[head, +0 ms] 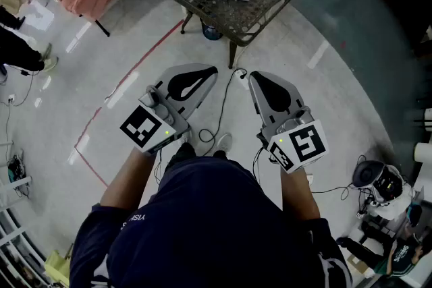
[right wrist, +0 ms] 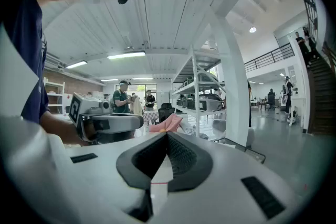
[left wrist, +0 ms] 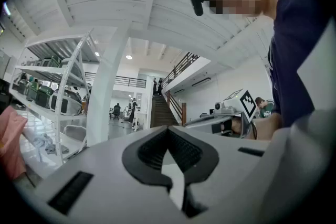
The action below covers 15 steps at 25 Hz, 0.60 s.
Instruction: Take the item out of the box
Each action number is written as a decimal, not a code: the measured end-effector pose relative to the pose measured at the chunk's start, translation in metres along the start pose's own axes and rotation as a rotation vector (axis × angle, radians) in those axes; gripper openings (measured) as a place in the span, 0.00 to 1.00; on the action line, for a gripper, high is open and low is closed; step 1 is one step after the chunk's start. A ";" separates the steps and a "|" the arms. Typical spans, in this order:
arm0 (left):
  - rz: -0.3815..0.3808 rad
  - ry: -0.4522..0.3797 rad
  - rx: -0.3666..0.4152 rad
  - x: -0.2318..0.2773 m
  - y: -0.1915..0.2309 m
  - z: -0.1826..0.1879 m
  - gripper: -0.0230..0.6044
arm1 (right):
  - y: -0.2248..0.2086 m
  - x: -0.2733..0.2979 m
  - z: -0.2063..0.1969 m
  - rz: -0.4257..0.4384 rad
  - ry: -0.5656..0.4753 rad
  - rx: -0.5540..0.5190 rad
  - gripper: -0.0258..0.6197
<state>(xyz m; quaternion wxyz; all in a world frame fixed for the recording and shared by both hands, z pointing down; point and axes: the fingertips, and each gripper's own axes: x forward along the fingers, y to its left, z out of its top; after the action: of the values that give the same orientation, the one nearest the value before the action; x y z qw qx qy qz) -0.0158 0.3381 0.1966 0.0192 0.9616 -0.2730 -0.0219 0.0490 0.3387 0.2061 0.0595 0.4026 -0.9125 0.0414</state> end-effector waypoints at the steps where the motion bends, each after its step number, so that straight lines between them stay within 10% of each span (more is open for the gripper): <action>1: 0.001 0.000 0.000 0.002 -0.002 0.000 0.05 | -0.002 -0.002 0.000 0.001 -0.001 0.000 0.08; 15: 0.045 -0.013 0.020 0.039 -0.030 -0.002 0.05 | -0.033 -0.035 0.000 0.047 -0.047 -0.001 0.08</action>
<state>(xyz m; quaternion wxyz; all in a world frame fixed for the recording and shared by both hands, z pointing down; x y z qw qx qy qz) 0.0329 0.3429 0.1957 0.0084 0.9552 -0.2949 -0.0249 0.0968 0.3416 0.2019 0.0372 0.3818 -0.9229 0.0329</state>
